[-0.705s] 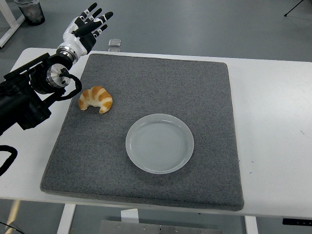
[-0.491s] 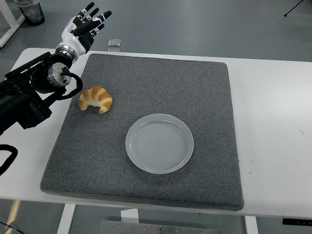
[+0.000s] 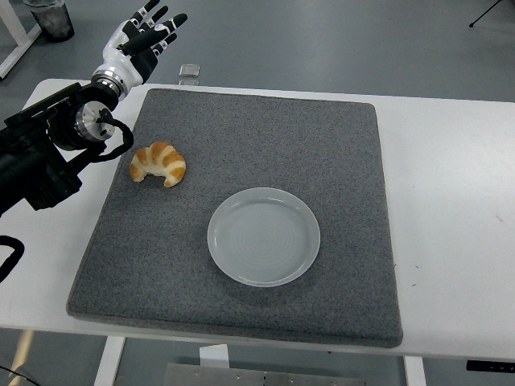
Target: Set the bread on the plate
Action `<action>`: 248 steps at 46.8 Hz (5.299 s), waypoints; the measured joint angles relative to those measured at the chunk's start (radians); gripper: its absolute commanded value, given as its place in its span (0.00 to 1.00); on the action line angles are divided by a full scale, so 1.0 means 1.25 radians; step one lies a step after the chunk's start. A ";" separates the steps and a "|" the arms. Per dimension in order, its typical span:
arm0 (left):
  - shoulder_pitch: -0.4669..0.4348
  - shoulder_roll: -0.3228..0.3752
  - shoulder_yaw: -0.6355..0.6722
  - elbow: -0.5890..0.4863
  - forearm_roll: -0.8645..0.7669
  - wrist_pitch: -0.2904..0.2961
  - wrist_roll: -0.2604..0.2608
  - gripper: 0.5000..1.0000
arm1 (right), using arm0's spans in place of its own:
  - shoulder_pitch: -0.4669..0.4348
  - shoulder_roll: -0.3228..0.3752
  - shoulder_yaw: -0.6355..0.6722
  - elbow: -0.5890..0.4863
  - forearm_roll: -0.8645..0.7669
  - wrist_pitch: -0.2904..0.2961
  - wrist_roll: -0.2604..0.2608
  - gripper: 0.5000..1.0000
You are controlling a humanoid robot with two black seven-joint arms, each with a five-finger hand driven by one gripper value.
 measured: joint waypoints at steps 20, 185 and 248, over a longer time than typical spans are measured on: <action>-0.025 0.069 0.065 -0.012 0.206 -0.033 0.001 1.00 | 0.000 0.000 0.000 0.000 0.000 0.000 0.000 0.90; -0.175 0.265 0.652 -0.284 0.793 0.032 0.062 0.69 | 0.000 0.000 0.000 0.000 0.000 0.000 0.000 0.91; -0.191 0.264 0.641 -0.287 0.850 0.064 0.048 0.00 | 0.000 0.000 0.000 0.000 0.000 0.000 0.000 0.90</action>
